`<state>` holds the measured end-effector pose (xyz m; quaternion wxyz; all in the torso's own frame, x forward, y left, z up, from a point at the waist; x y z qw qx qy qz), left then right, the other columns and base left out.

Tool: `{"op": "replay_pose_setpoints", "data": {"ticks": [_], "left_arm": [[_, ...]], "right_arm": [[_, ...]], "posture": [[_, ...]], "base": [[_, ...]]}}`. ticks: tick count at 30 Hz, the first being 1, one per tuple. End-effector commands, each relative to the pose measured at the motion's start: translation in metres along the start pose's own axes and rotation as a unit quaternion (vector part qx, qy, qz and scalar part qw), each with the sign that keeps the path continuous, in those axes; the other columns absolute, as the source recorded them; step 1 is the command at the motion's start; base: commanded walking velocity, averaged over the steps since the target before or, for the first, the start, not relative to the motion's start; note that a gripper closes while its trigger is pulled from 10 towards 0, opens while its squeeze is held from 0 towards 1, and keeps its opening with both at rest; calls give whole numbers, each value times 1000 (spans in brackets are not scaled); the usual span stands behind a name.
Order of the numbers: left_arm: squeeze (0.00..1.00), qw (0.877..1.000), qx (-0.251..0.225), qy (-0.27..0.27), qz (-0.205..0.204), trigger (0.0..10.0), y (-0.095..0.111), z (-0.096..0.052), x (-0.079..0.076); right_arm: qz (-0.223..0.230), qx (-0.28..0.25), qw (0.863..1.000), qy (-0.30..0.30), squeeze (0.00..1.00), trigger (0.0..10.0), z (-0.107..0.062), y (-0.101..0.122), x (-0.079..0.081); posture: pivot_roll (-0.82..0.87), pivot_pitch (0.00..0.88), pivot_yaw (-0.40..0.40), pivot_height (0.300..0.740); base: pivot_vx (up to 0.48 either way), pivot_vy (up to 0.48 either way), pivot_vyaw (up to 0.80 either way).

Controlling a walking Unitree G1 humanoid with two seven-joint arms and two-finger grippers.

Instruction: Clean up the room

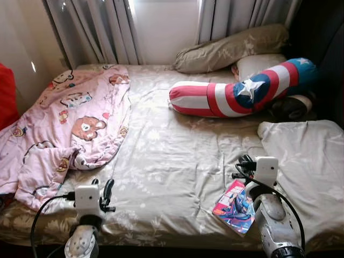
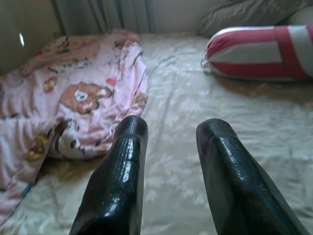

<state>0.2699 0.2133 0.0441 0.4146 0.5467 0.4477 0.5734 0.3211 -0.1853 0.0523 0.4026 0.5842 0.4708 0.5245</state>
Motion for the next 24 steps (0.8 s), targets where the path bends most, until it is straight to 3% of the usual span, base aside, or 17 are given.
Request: {"op": "replay_pose_setpoints", "data": {"ticks": [1,4,24], "left_arm": [[0,1000,-1,-3,-7,10000,4,2,-2],[0,1000,3,-5,-7,10000,3,1,-2],[0,1000,7,-16,-15,10000,10,7,-4]], "right_arm": [[-4,-9,1000,9,0,10000,3,6,6],[-2,-13,1000,16,0,10000,2,6,9],[10,-15,1000,8,0,10000,5,7,10]], "posture": [[-27,0,16,696],[-27,0,18,677],[-18,0,20,657]], "base": [[0,0,0],[0,0,0],[0,0,0]]}}
Point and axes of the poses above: a point about 5 cm out from each wrist's last joint towards the gripper, its own z axis pointing out of the wrist towards the gripper, its own y axis along the axis of the wrist's last joint, x = y × z, the point moved 2 cm from there along z, pointing out of the wrist towards the gripper, and after that the axes turned 12 degrees about z, right-handed, at the moved point
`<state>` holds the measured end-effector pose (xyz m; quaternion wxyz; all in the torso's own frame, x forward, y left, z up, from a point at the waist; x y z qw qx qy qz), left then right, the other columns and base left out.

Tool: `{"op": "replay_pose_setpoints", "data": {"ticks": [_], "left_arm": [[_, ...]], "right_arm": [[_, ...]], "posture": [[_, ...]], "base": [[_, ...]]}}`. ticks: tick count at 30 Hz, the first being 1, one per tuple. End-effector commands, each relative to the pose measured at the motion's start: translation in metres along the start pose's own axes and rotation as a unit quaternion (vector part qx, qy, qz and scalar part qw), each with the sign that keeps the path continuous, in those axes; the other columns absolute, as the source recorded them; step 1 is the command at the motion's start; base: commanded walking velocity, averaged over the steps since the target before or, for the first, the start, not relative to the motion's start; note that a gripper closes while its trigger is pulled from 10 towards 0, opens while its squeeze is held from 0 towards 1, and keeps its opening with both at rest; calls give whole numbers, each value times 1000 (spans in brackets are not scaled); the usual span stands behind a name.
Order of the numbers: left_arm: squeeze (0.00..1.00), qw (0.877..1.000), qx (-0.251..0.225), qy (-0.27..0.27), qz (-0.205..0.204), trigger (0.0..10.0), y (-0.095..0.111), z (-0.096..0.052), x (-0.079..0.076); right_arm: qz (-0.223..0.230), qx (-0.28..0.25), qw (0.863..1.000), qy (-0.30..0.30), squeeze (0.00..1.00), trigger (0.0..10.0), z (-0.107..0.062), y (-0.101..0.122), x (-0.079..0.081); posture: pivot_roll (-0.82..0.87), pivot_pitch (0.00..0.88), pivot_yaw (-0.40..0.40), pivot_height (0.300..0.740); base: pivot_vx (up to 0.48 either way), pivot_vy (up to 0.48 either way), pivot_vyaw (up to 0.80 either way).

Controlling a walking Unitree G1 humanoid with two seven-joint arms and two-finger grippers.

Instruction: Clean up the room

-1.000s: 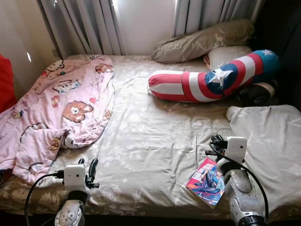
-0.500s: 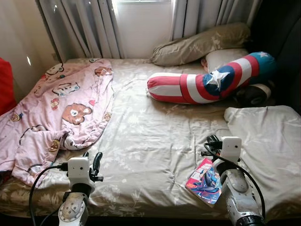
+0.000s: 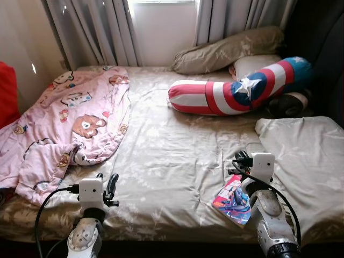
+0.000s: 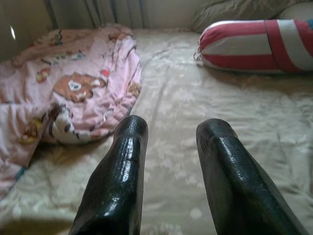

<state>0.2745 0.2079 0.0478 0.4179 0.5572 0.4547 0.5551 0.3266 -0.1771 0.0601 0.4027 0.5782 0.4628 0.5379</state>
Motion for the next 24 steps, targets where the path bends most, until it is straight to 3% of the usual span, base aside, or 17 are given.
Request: {"op": "replay_pose_setpoints", "data": {"ticks": [1,24], "left_arm": [[0,1000,-8,-2,-6,10000,5,3,1],[0,1000,3,-10,-8,10000,4,2,-2]], "right_arm": [[2,0,1000,-3,0,10000,1,1,0],[1,22,1000,3,0,10000,0,-10,4]], "posture": [[-18,0,19,657],[-13,0,19,657]], "base": [[0,0,0],[0,0,0]]}}
Point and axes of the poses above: a point about 5 cm out from each wrist's last joint towards the gripper, its own z axis pointing out of the wrist towards the gripper, its own y axis along the axis of the wrist's last joint, x = y × z, the point moved 2 cm from there along z, pointing out of the wrist towards the gripper, and after that the axes turned 12 degrees about z, right-handed, at the moved point
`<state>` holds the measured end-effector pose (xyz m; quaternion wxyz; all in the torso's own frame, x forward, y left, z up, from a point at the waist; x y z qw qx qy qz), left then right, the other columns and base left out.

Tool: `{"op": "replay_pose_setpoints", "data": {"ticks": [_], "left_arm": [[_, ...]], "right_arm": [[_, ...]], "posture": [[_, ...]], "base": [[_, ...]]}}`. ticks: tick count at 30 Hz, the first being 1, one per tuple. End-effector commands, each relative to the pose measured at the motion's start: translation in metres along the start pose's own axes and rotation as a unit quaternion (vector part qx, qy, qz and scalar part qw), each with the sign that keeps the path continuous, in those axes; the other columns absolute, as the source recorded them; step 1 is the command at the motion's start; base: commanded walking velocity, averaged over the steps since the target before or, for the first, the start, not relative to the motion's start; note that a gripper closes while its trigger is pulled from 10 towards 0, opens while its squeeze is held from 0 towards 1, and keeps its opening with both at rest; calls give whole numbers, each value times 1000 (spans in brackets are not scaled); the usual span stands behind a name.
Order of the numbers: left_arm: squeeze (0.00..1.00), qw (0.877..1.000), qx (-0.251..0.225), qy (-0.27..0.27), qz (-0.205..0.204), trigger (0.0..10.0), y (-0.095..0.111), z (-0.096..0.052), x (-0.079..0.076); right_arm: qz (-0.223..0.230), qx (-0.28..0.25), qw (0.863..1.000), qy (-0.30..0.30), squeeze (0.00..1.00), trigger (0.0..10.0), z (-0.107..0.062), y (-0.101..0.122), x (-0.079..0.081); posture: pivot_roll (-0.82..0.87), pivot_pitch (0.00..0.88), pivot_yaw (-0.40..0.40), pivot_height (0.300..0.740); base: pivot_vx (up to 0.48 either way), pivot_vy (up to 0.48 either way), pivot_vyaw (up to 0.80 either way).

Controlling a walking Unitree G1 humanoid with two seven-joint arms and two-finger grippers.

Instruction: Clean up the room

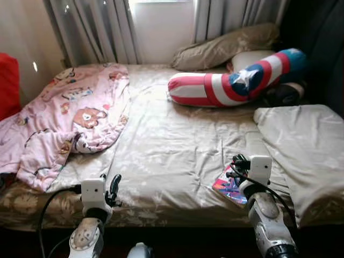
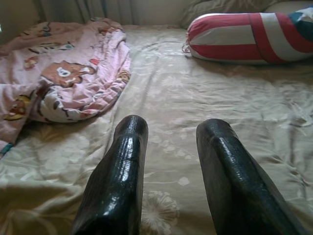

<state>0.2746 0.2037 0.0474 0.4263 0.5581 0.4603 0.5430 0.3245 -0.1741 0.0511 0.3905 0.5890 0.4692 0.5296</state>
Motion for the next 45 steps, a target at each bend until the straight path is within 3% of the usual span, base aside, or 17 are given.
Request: {"op": "replay_pose_setpoints", "data": {"ticks": [1,8,26,45], "left_arm": [[0,1000,-2,-1,4,10000,3,2,2],[0,1000,1,-4,4,10000,2,2,1],[0,1000,3,-8,4,10000,1,2,-1],[0,1000,2,-11,4,10000,2,2,-2]], "right_arm": [[-3,3,1000,6,0,10000,2,0,3],[-13,15,1000,6,0,10000,3,-2,4],[-10,20,1000,3,0,10000,2,-8,3],[-13,27,1000,1,0,10000,1,-12,2]], "posture": [[-13,0,19,657],[-13,0,21,627],[-10,0,21,627],[-6,0,20,627]], "base": [[0,0,0],[0,0,0],[0,0,0],[267,0,0]]}}
Point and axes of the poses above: a point about 5 cm out from each wrist's last joint towards the gripper, its own z axis pointing out of the wrist towards the gripper, its own y axis along the axis of the wrist's last joint, x = y × z, the point moved 2 cm from there along z, pointing out of the wrist towards the gripper, and after that the axes turned 12 degrees about z, right-handed, at the moved point
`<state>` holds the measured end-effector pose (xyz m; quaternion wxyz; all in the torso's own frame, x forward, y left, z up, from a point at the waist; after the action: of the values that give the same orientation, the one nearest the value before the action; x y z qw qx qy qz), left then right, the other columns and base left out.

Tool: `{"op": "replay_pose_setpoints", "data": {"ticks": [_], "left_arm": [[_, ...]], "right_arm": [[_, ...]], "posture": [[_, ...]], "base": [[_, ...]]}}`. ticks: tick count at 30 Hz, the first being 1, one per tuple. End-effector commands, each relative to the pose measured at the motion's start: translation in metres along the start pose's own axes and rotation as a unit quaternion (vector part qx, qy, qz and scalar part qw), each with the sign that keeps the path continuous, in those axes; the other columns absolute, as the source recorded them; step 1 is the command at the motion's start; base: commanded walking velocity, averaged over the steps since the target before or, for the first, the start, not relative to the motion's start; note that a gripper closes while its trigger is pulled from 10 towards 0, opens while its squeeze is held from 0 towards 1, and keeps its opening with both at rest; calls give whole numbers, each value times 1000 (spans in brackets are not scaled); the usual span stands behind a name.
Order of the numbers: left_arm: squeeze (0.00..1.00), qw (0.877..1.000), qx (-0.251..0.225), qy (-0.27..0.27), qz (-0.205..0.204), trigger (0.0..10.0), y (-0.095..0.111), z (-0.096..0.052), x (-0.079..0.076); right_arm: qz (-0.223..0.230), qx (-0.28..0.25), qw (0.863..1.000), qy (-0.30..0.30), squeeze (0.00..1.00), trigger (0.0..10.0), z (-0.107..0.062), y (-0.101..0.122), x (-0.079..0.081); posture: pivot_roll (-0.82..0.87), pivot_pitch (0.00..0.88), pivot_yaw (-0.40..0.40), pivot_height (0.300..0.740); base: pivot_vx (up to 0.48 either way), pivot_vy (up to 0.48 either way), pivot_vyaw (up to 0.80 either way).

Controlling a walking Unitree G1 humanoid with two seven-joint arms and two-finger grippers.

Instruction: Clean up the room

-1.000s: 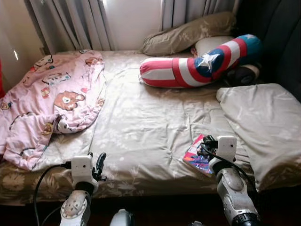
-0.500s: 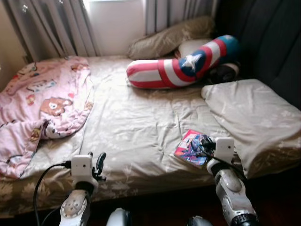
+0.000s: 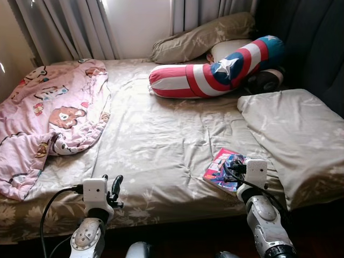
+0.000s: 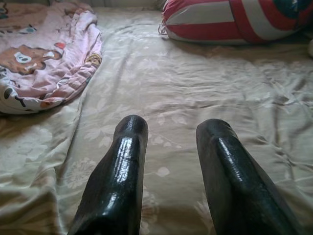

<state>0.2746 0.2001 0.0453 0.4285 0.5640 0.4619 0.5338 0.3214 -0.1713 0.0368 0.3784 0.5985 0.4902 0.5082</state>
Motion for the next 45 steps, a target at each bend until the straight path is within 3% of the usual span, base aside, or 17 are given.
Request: {"op": "replay_pose_setpoints", "data": {"ticks": [1,15,19,31,35,40,45], "left_arm": [[0,1000,-4,-2,8,10000,3,2,2],[0,1000,-4,-3,8,10000,4,2,1],[0,1000,-15,-11,11,10000,10,9,-2],[0,1000,-15,-6,11,10000,10,10,0],[0,1000,-15,-5,11,10000,10,9,1],[0,1000,-15,-6,11,10000,10,9,1],[0,1000,-13,-10,12,10000,9,7,0]], "right_arm": [[-4,-5,1000,5,0,10000,2,3,3],[-4,-4,1000,4,0,10000,1,2,3],[-25,17,999,34,0,10000,0,-8,10],[-47,43,994,89,0,10000,-2,-18,23],[-50,40,992,109,0,10000,-3,-18,29],[-39,48,994,92,0,10000,-3,-21,25],[-28,79,996,38,0,10000,-2,-31,10]], "posture": [[-6,0,20,627],[-6,0,21,627],[-5,0,24,627],[-7,0,22,627],[-4,0,18,608],[-2,0,18,608],[5,0,21,608]], "base": [[270,0,0],[272,0,0],[339,0,0],[342,0,0],[345,0,0],[130,0,0],[0,0,0]]}}
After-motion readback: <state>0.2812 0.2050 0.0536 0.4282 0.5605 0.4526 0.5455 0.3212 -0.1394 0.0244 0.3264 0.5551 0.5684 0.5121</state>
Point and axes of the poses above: a point about 5 cm out from each wrist's last joint towards the gripper, its own z axis pointing out of the wrist towards the gripper, its own y axis along the axis of the wrist's last joint, x = y × z, the point moved 2 cm from there along z, pointing out of the wrist towards the gripper, and after that the axes turned 12 degrees about z, right-handed, at the moved point
